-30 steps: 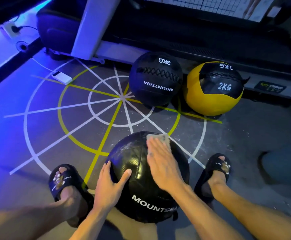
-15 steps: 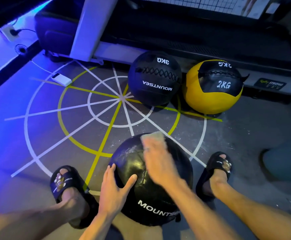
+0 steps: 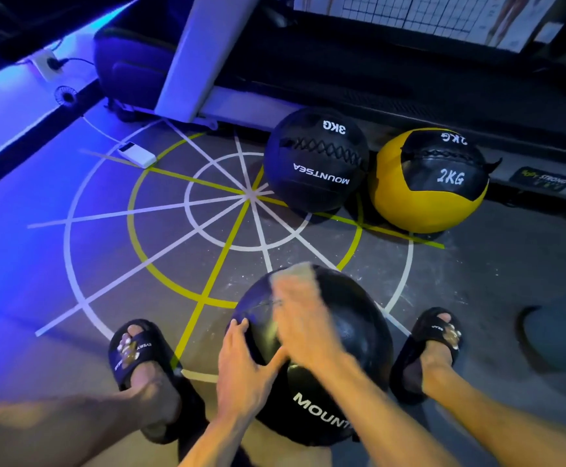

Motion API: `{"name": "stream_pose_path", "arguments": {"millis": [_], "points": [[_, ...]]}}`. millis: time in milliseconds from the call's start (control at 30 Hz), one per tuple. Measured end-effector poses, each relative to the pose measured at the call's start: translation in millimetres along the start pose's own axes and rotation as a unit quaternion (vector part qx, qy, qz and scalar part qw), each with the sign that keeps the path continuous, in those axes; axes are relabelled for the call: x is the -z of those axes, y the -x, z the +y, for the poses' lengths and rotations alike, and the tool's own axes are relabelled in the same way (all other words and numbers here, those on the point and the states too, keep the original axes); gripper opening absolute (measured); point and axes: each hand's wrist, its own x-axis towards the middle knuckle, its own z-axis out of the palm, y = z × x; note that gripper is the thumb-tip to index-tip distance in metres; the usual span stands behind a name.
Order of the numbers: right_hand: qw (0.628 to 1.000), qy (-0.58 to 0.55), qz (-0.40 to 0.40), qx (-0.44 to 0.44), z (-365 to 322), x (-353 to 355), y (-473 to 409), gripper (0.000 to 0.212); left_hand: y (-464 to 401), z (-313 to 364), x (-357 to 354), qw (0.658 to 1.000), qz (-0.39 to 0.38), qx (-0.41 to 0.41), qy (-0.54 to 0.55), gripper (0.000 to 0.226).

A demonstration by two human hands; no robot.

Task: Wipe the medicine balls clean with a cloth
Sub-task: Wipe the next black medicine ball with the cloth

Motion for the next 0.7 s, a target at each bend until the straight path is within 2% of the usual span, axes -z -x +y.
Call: {"name": "stream_pose_path", "arguments": {"millis": [67,100,167,233,333,400,433,500,567,633,700], "points": [[0.989,0.042,-0.079,0.116,-19.3,-15.8,8.5,0.062,-0.5,-1.8,-0.5,1.0,0.005,-0.006,0.005,0.09],[0.986,0.044,-0.089,0.135,-15.0,-12.4,10.7,0.069,0.6,-0.2,0.4,1.0,0.007,-0.003,0.01,0.091],[0.986,0.051,-0.091,0.128,12.4,2.7,5.8,0.081,0.8,4.9,0.2,1.0,0.013,0.002,0.002,0.113],[0.994,0.037,-0.063,0.08,37.5,22.1,2.2,0.077,-1.1,10.7,-2.3,1.0,0.006,-0.008,-0.014,0.125],[0.996,-0.029,-0.004,-0.085,67.6,42.3,5.9,0.054,0.8,15.2,-4.2,1.0,-0.011,-0.022,-0.015,0.129],[0.991,-0.014,0.003,-0.136,61.2,41.6,6.3,0.058,2.3,17.4,-5.3,0.999,-0.015,-0.031,-0.021,0.13],[0.995,0.023,0.004,-0.1,48.4,35.2,5.0,0.063,2.3,18.5,-4.6,0.999,-0.018,-0.029,-0.025,0.131],[0.995,0.091,-0.004,0.027,18.5,17.0,2.2,0.058,-0.3,17.5,-3.0,0.999,-0.023,-0.028,-0.036,0.127],[0.988,0.078,-0.057,0.124,-0.1,6.4,6.4,0.057,-3.5,14.2,0.1,0.998,-0.025,-0.023,-0.044,0.121],[0.982,0.057,-0.114,0.141,16.3,19.8,7.7,0.065,-1.7,12.1,3.4,0.999,-0.028,-0.016,-0.037,0.129],[0.991,0.028,-0.094,0.094,52.5,33.6,9.0,0.069,-1.0,13.1,3.8,0.999,-0.028,-0.02,-0.033,0.128]]}}
